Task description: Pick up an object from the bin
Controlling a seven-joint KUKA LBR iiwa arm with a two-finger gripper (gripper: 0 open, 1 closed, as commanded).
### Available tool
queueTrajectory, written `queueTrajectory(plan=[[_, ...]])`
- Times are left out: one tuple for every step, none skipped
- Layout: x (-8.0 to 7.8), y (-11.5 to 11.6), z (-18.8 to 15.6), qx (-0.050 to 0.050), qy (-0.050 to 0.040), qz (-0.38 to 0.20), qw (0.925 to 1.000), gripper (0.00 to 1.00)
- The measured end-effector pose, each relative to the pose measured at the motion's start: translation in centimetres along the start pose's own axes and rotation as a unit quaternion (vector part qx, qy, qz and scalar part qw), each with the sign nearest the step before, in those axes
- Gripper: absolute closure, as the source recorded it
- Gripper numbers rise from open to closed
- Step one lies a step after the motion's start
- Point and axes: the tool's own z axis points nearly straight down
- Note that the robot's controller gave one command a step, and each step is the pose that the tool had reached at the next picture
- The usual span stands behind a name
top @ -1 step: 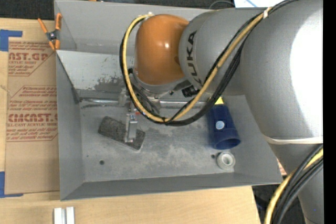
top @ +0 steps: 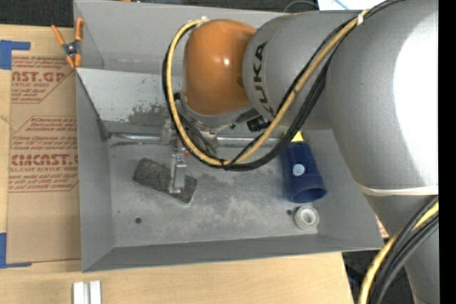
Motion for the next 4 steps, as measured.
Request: queueTrajectory(plan=[[-1.4, -2.7, 4.9, -0.001, -0.0040, -0.135, 0.9908, 0.00], [-1.3, 0.6, 4.2, 0.000, -0.0016, -0.201, 0.9797, 0.00], [-1.5, 0.1, 6.4, 0.000, -0.0015, -0.068, 0.9977, 0.00], [-1.3, 3.1, 5.7, 0.000, -0.0048, -0.116, 0.9932, 0.00]])
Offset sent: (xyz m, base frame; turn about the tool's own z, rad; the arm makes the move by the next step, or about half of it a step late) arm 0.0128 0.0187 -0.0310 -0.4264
